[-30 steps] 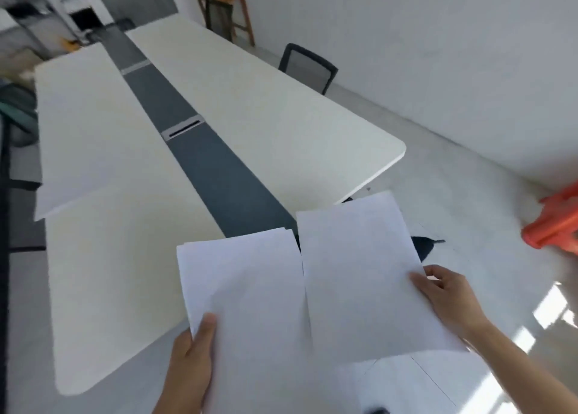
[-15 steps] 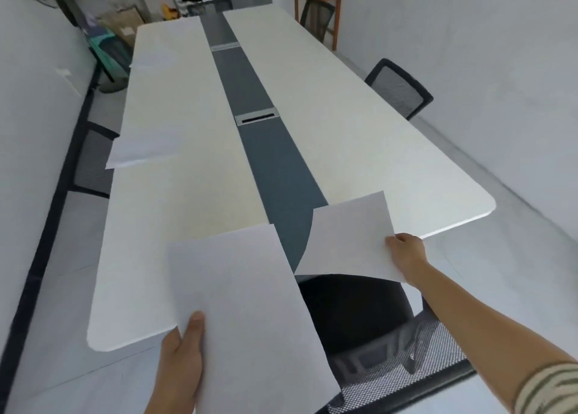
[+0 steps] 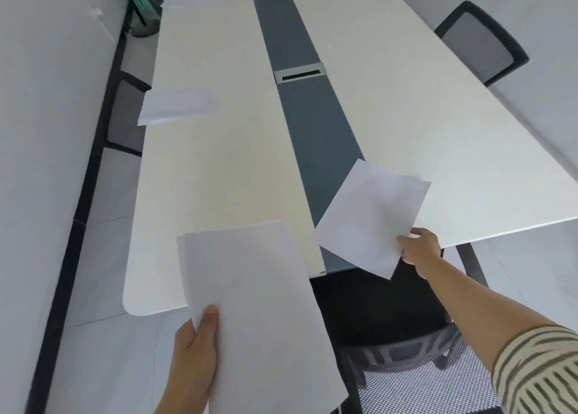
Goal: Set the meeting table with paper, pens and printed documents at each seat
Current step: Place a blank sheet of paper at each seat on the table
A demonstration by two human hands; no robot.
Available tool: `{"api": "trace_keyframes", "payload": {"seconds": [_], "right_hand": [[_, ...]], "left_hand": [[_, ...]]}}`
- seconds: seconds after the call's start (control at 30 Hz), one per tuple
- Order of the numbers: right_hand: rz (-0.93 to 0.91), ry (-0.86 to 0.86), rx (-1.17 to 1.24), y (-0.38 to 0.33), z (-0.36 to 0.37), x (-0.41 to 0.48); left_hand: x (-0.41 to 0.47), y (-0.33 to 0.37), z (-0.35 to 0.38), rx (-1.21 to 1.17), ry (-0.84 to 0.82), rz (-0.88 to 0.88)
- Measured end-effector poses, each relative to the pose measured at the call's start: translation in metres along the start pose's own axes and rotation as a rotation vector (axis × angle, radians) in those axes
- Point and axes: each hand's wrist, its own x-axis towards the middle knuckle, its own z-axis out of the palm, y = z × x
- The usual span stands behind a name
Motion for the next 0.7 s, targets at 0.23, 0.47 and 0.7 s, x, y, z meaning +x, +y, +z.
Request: {"api": "trace_keyframes", "payload": {"seconds": [0.23, 0.47, 0.7], "right_hand": [[-0.047, -0.112, 0.133, 0.015, -0.058, -0.039], [-0.163, -0.374, 0.300, 0.051, -0.167, -0.141], [-0.224, -0.339, 0.518, 0.137, -0.308, -0.161]], "left_hand": [[-0.017, 0.017, 0.056, 0.045, -0.196, 0.016], [-0.082, 0.030, 0.148, 0.122, -0.411, 0.118], [-0.208, 0.014, 0.256, 0.149, -0.612, 0.230]]}}
